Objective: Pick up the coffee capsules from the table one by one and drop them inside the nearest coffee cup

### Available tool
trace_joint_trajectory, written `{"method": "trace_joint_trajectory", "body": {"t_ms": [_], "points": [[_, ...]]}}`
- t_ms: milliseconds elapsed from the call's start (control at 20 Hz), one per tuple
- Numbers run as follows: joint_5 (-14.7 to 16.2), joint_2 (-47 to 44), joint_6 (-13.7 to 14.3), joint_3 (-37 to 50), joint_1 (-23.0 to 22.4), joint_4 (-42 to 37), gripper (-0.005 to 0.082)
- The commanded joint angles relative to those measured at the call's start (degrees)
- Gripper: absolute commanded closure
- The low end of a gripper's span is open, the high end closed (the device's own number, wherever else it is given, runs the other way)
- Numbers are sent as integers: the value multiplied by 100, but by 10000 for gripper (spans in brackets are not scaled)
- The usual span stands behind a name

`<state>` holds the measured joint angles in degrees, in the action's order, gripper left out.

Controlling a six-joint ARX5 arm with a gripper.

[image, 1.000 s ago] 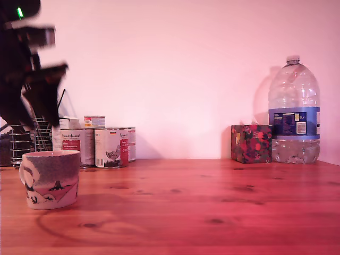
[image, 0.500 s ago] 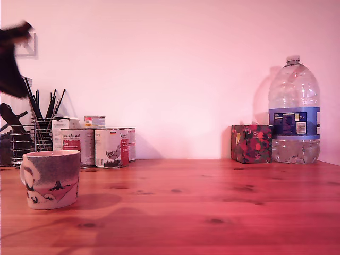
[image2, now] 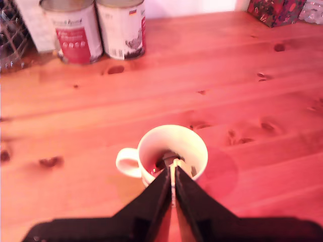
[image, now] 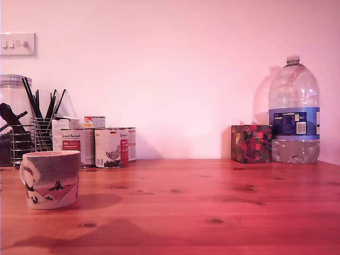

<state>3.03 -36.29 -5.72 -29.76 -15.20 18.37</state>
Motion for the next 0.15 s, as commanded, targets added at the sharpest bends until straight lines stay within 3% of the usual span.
{"method": "trace_joint_trajectory", "body": {"t_ms": [0,100], "points": [[-11,85,-28,55,15,-31,790],[-9,72,-22,55,15,-33,790]]}}
